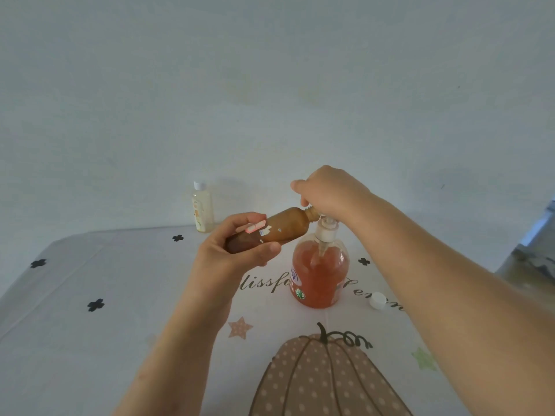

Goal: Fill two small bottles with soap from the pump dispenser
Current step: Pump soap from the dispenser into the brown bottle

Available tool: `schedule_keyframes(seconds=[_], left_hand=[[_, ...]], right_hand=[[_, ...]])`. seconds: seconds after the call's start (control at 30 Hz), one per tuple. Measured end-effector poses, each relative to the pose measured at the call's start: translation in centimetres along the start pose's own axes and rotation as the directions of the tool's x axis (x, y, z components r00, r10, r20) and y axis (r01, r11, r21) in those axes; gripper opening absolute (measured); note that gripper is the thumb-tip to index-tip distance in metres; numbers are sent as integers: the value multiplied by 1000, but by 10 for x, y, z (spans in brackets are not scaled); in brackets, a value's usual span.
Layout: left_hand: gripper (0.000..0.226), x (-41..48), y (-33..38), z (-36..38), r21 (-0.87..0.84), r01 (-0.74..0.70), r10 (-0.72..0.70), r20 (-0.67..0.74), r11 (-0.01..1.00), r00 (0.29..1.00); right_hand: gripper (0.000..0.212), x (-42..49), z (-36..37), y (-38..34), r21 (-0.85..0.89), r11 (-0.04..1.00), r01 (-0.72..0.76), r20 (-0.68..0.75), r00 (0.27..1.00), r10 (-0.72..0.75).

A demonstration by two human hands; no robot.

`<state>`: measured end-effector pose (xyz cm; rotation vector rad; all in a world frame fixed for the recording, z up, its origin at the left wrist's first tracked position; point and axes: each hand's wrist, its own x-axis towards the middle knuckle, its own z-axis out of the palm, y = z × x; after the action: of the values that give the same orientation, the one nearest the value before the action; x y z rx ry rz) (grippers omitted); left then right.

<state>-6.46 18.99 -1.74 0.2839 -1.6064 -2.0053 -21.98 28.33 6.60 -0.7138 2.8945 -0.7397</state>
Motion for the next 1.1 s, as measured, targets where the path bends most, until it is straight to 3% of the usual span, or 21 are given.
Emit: schedule_keyframes(seconds=[0.7, 1.1], left_hand=[[39, 5, -7, -5, 125, 31, -34, 22, 992, 999], [38, 2, -3, -4, 103, 38, -43, 45, 994, 998]], right_hand=[[39, 6, 16, 9, 18, 1000, -18, 31, 999, 18], [40, 5, 11, 5, -18, 1000, -19, 9, 1000, 19]])
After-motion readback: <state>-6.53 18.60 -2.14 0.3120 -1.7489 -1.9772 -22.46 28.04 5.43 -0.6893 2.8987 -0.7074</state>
